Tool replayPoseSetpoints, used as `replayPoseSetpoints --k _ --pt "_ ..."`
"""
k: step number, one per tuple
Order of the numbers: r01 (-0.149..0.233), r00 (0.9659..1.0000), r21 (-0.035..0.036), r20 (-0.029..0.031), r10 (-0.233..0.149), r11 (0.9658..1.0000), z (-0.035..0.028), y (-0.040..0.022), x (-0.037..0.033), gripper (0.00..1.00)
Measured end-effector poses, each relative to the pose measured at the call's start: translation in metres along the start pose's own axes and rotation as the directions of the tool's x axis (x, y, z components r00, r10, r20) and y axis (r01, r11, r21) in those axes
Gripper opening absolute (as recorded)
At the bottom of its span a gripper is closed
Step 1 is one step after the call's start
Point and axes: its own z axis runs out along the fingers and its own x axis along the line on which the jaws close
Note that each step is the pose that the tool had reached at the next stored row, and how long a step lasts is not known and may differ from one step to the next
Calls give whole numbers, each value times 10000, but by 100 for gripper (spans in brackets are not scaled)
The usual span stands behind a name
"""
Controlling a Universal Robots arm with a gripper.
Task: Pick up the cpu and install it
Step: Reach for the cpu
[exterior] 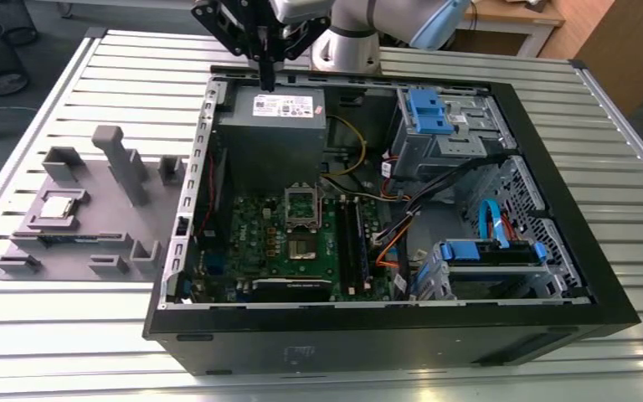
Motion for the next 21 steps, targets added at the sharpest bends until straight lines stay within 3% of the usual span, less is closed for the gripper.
replayPoseSetpoints --k 14,21 --pt "-1 10000 -35 -3 1 10000 -3 -11 150 10" --pt "-3 10000 -96 -8 2 10000 -5 -18 237 10"
